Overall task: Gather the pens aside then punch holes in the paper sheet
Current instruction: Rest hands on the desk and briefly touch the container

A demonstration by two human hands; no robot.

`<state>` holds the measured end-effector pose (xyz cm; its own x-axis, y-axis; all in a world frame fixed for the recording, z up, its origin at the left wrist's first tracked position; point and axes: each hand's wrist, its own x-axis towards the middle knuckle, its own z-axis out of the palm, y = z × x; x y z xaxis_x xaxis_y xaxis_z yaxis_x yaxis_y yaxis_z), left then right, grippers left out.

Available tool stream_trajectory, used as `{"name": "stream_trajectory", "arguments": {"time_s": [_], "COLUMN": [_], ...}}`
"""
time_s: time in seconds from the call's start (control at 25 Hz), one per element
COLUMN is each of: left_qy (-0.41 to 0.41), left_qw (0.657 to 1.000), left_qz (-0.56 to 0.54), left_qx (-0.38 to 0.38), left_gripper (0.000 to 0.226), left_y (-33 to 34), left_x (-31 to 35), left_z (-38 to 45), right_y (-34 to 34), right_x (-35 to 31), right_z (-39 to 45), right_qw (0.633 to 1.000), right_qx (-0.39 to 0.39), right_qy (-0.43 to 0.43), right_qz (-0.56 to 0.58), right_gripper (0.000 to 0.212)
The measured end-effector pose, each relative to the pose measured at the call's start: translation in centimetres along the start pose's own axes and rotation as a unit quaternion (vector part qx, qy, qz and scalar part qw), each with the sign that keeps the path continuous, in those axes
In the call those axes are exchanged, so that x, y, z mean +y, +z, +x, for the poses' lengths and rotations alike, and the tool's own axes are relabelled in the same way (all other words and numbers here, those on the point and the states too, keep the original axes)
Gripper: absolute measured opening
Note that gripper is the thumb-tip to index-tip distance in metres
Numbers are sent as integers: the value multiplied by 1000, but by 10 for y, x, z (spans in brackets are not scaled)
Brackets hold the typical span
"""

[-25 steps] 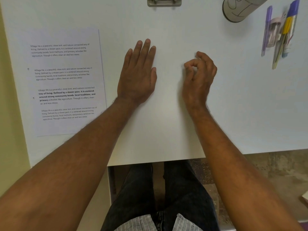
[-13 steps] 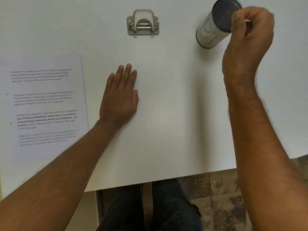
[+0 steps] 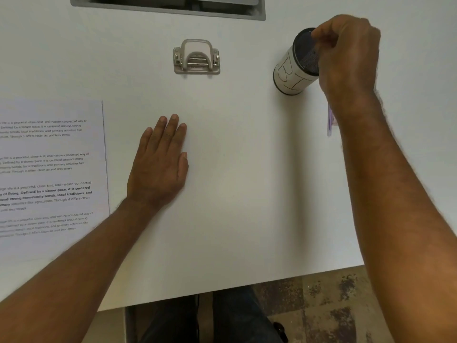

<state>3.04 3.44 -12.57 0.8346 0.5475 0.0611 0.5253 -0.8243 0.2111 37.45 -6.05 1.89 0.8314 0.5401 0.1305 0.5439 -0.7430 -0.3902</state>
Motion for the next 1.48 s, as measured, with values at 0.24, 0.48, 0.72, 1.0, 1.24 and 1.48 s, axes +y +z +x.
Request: {"name": "stream_trajectory", "arguments": {"time_s": [0.24,0.48,0.72,1.0,1.24,1.48], "left_qy": [-1,-4,-5,-7,-7,-13], "left_qw": [1000,1000,1000,1000,1000,999], "left_qz": [-5,-1,-3,-2,0,-5], "left_qx": [-6,-7,-8,-17,-24,-35], "left_gripper": [61,61,60,60,60,61], "left_y": [-2,-1,-3,-5,-2,-5], "left_x": [1,0,1,1,0,1], "left_z": [0,0,0,0,0,-1], "right_y": [-10,-16,-6,85,123,125], "right_x": [5,4,-10,-28,-39,-36], "right_z": [-1,-3,-54,-249,-270,-270], "right_qw": [1000,999,986,983,978,975], "right_qx": [-11,-16,83,-172,-167,-159], "right_qy": [-1,-16,-87,70,7,-37], "right_qz": [8,31,113,14,-127,-151], "right_gripper": [22,22,29,69,77,68]}}
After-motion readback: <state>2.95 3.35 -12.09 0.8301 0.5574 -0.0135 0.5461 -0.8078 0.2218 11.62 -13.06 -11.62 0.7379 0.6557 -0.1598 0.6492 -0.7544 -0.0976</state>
